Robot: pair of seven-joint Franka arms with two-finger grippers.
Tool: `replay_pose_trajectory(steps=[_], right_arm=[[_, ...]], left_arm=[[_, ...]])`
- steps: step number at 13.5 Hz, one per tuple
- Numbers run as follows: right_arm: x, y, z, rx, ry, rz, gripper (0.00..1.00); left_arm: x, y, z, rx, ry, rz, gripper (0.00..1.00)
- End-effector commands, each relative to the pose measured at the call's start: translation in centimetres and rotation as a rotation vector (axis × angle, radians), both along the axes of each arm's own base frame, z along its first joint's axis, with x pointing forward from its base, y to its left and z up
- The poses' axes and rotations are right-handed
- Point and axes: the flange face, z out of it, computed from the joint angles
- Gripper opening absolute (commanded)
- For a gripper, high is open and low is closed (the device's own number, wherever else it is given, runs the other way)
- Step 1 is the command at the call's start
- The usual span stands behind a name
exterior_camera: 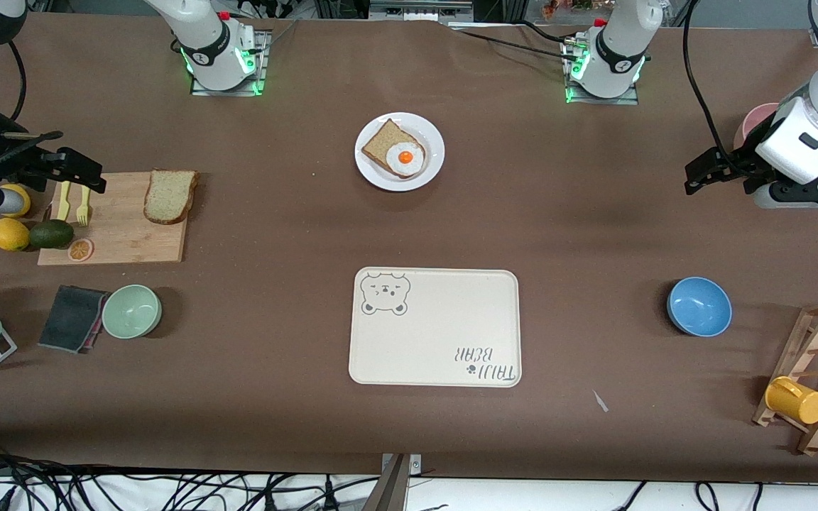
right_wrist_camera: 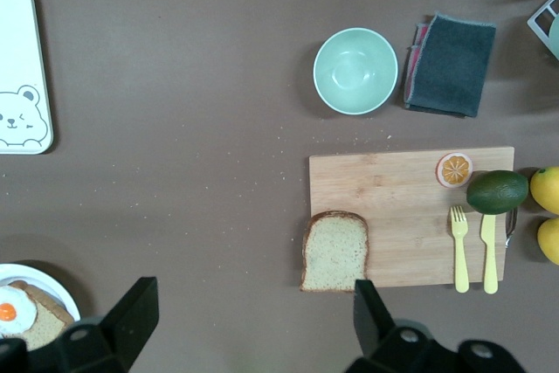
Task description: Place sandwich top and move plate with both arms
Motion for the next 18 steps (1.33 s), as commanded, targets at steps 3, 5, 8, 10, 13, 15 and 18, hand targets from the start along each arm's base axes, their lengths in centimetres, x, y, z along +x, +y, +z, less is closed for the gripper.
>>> replay_pose_trajectory(steps=[3,5,8,10,13,15,18], right_arm=[[-0.8,0.0,-0.2,-0.017,0.011,-0.026,0.99],[-1.3,0.2,-0.4,-0.016,0.017,-0.075,0.99],[-1.4,0.7,-0.5,-0.015,0.019,-0.051,1.00],[-1.4,0.7,-0.5,-0.018,0.020,-0.052,1.00],[-1.7,1.1,-0.7,-0.029,0.041,-0.041,1.00],[-1.7,1.0,-0.7,-0.033,0.045,-0.028,1.00],[-1.8,1.0,-0.6,-0.031,0.045,-0.018,1.00]], left_arm=[[-0.2,0.0,0.8,0.024,-0.005,-0.004,1.00],[-0.2,-0.1,0.8,0.024,-0.005,-0.006,1.00],[-0.2,0.1,0.8,0.024,-0.005,-0.001,1.00],[-0.2,0.1,0.8,0.024,-0.005,-0.003,1.00],[-0.2,0.3,0.8,0.024,-0.005,-0.004,1.00],[-0.2,0.4,0.8,0.023,-0.006,-0.003,1.00],[-0.2,0.6,0.8,0.023,-0.006,-0.001,1.00]])
